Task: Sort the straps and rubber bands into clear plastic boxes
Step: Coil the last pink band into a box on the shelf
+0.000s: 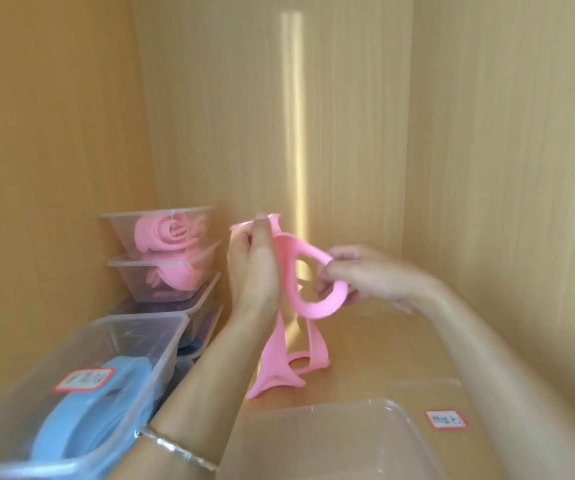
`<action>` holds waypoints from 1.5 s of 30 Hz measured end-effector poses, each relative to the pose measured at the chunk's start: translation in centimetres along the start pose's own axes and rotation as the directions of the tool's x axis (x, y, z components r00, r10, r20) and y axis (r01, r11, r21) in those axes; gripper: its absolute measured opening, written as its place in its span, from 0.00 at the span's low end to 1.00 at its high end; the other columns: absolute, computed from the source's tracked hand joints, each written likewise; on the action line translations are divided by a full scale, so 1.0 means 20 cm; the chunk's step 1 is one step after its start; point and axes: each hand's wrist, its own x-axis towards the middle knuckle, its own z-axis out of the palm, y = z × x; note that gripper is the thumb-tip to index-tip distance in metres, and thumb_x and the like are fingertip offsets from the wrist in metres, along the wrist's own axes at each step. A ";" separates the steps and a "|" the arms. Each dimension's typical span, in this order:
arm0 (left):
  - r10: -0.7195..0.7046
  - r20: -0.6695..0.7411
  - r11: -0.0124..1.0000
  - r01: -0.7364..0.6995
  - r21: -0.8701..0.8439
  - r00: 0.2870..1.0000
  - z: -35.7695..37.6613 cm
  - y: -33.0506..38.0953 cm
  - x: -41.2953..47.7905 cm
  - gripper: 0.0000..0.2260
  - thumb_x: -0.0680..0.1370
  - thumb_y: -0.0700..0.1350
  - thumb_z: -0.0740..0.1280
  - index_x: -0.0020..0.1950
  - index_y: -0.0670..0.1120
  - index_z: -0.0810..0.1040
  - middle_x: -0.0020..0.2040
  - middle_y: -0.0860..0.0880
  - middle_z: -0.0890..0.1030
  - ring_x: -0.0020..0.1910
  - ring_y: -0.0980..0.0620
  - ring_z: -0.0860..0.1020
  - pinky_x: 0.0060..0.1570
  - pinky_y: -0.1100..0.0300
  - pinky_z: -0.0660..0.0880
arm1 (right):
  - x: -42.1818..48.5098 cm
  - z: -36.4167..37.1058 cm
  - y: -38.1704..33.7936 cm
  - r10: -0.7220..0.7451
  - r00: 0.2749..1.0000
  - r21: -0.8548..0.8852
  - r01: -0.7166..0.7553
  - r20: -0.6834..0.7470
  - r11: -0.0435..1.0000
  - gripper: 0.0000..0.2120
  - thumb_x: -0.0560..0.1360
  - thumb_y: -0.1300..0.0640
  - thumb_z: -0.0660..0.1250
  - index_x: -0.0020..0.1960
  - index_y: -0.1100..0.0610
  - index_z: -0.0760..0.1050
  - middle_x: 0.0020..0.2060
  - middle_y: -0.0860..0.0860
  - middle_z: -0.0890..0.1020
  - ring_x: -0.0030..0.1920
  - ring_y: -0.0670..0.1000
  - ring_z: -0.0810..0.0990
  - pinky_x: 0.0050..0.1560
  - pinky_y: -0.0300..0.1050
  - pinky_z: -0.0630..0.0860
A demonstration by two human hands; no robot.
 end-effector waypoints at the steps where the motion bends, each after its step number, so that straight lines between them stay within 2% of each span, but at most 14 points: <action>1: -0.020 -0.022 1.000 0.020 -0.015 1.000 0.00 0.00 0.01 0.12 0.81 0.53 0.57 0.47 0.49 0.77 0.40 0.54 0.78 0.37 0.60 0.75 0.38 0.62 0.68 | -0.01 -0.04 0.00 -0.029 0.996 0.061 0.034 -0.086 0.998 0.05 0.78 0.60 0.64 0.45 0.56 0.78 0.37 0.51 0.84 0.37 0.46 0.81 0.38 0.40 0.77; 6: 0.064 -0.087 0.997 -0.059 0.056 0.994 -0.01 0.00 0.02 0.13 0.81 0.52 0.60 0.39 0.48 0.75 0.34 0.55 0.74 0.32 0.58 0.71 0.35 0.62 0.67 | -0.05 -0.19 0.02 -0.155 0.911 0.184 0.239 -0.381 0.953 0.03 0.75 0.60 0.69 0.43 0.56 0.80 0.26 0.47 0.77 0.28 0.46 0.76 0.32 0.39 0.72; 10: 0.110 -0.026 0.985 -0.106 0.137 0.994 0.00 -0.02 0.00 0.07 0.76 0.46 0.70 0.41 0.50 0.73 0.40 0.51 0.80 0.38 0.54 0.78 0.41 0.59 0.75 | -0.09 -0.21 0.02 -0.139 0.954 0.207 0.197 -0.264 0.958 0.07 0.65 0.52 0.75 0.40 0.53 0.82 0.29 0.49 0.78 0.31 0.45 0.77 0.33 0.39 0.77; 12: 0.076 0.026 0.989 -0.078 0.125 0.997 0.01 -0.03 -0.01 0.11 0.75 0.42 0.71 0.49 0.51 0.70 0.46 0.47 0.81 0.44 0.47 0.81 0.47 0.52 0.78 | -0.08 -0.19 0.02 -0.116 0.966 0.153 0.154 -0.233 0.976 0.08 0.67 0.53 0.76 0.44 0.55 0.83 0.34 0.51 0.79 0.36 0.47 0.79 0.40 0.44 0.82; 15: -0.009 0.149 0.993 -0.008 0.114 0.989 0.02 -0.03 -0.02 0.19 0.76 0.39 0.70 0.62 0.50 0.66 0.47 0.47 0.80 0.43 0.50 0.80 0.43 0.58 0.76 | -0.07 -0.18 0.01 -0.098 0.961 0.100 0.127 -0.257 0.987 0.08 0.71 0.53 0.74 0.48 0.55 0.83 0.38 0.50 0.81 0.39 0.47 0.81 0.44 0.45 0.83; 17: -0.020 0.226 0.994 -0.005 0.113 0.974 0.02 -0.02 -0.02 0.14 0.76 0.38 0.69 0.59 0.47 0.73 0.46 0.48 0.81 0.38 0.53 0.78 0.36 0.65 0.73 | -0.06 -0.19 0.01 -0.142 0.947 0.083 0.173 -0.289 0.981 0.03 0.74 0.53 0.71 0.47 0.50 0.82 0.37 0.43 0.80 0.37 0.42 0.79 0.40 0.39 0.80; 19: -0.024 0.294 0.993 -0.012 0.120 0.956 0.02 -0.02 -0.04 0.08 0.76 0.36 0.68 0.51 0.47 0.76 0.43 0.49 0.80 0.35 0.55 0.75 0.33 0.66 0.72 | -0.05 -0.19 0.01 -0.191 0.937 0.056 0.217 -0.292 0.975 0.06 0.77 0.54 0.68 0.51 0.44 0.80 0.43 0.35 0.80 0.41 0.35 0.78 0.46 0.36 0.75; 21: -0.058 0.389 0.994 0.017 0.107 0.919 0.02 -0.02 -0.05 0.07 0.76 0.34 0.65 0.47 0.46 0.77 0.40 0.50 0.79 0.34 0.53 0.75 0.38 0.58 0.75 | -0.04 -0.17 0.02 -0.208 0.929 0.042 0.231 -0.306 0.972 0.12 0.79 0.54 0.66 0.60 0.43 0.75 0.52 0.35 0.79 0.51 0.34 0.77 0.56 0.38 0.73; 24: -0.123 0.512 0.990 0.073 0.117 0.850 0.01 0.00 -0.06 0.10 0.76 0.32 0.64 0.47 0.46 0.78 0.40 0.49 0.82 0.37 0.50 0.79 0.41 0.53 0.76 | -0.02 -0.16 0.02 -0.213 0.872 0.011 0.242 -0.440 0.970 0.20 0.76 0.52 0.69 0.67 0.47 0.69 0.50 0.39 0.77 0.51 0.36 0.76 0.52 0.36 0.72; 29: -0.159 0.602 0.987 0.106 0.123 0.783 0.00 0.02 -0.06 0.11 0.75 0.31 0.63 0.49 0.45 0.79 0.42 0.44 0.82 0.40 0.47 0.80 0.36 0.59 0.76 | -0.01 -0.18 0.05 -0.241 0.822 -0.032 0.263 -0.515 0.964 0.05 0.76 0.50 0.69 0.47 0.41 0.76 0.50 0.41 0.79 0.49 0.39 0.76 0.48 0.38 0.71; 32: -0.163 0.629 0.987 0.120 0.110 0.760 0.00 0.02 -0.07 0.10 0.76 0.33 0.62 0.49 0.46 0.78 0.45 0.42 0.83 0.41 0.48 0.81 0.38 0.59 0.77 | -0.01 -0.18 0.05 -0.231 0.856 0.014 0.268 -0.463 0.963 0.04 0.79 0.51 0.65 0.48 0.41 0.76 0.46 0.39 0.79 0.46 0.37 0.77 0.47 0.35 0.72; 36: -0.166 0.654 0.986 0.113 0.124 0.738 0.01 0.01 -0.07 0.06 0.75 0.41 0.64 0.50 0.45 0.77 0.49 0.39 0.83 0.45 0.47 0.83 0.43 0.55 0.76 | -0.01 -0.17 0.05 -0.168 0.865 0.098 0.241 -0.474 0.965 0.05 0.80 0.51 0.64 0.49 0.43 0.77 0.45 0.43 0.79 0.35 0.42 0.80 0.35 0.37 0.76; 40: -0.166 0.682 0.982 0.057 0.180 0.713 0.01 0.01 -0.06 0.23 0.75 0.59 0.66 0.53 0.39 0.76 0.47 0.36 0.82 0.43 0.43 0.81 0.39 0.59 0.72 | 0.01 -0.16 0.04 -0.190 0.824 0.072 0.267 -0.533 0.961 0.05 0.79 0.53 0.65 0.50 0.45 0.78 0.35 0.35 0.78 0.35 0.37 0.75 0.42 0.44 0.74; 45: -0.164 0.649 0.974 0.016 0.227 0.743 0.00 0.01 -0.07 0.07 0.78 0.42 0.68 0.53 0.44 0.73 0.40 0.43 0.85 0.37 0.49 0.83 0.30 0.65 0.73 | 0.00 -0.15 0.01 -0.207 0.848 0.025 0.251 -0.488 0.968 0.08 0.80 0.54 0.62 0.55 0.43 0.75 0.44 0.35 0.77 0.42 0.38 0.75 0.51 0.44 0.73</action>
